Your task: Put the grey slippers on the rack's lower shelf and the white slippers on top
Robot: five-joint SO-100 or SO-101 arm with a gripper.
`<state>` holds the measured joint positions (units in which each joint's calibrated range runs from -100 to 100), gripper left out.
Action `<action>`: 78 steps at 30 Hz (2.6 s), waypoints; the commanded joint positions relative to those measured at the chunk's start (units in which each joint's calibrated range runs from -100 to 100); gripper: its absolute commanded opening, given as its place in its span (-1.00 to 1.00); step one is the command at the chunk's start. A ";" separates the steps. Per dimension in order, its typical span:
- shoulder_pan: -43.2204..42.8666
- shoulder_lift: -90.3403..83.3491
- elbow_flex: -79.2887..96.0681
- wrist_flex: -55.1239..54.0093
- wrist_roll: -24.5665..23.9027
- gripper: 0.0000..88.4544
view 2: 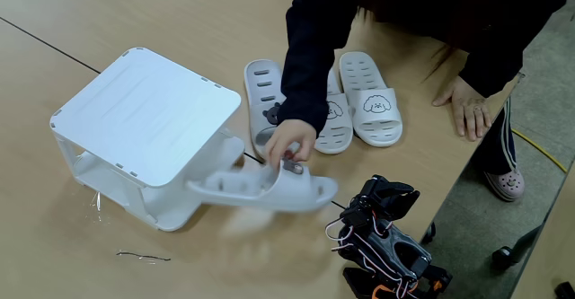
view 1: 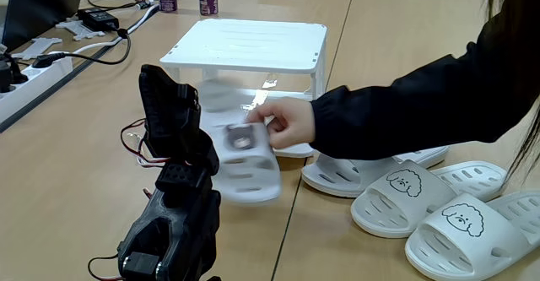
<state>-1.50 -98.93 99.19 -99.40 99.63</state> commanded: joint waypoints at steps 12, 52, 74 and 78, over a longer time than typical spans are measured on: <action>0.18 0.11 0.81 -0.17 0.37 -0.99; 0.18 0.11 0.81 -0.17 0.37 -0.99; -0.39 61.86 -0.36 0.26 0.37 -0.99; -3.19 83.24 -0.36 2.76 0.37 -0.99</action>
<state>-1.80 -32.70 98.38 -98.63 99.63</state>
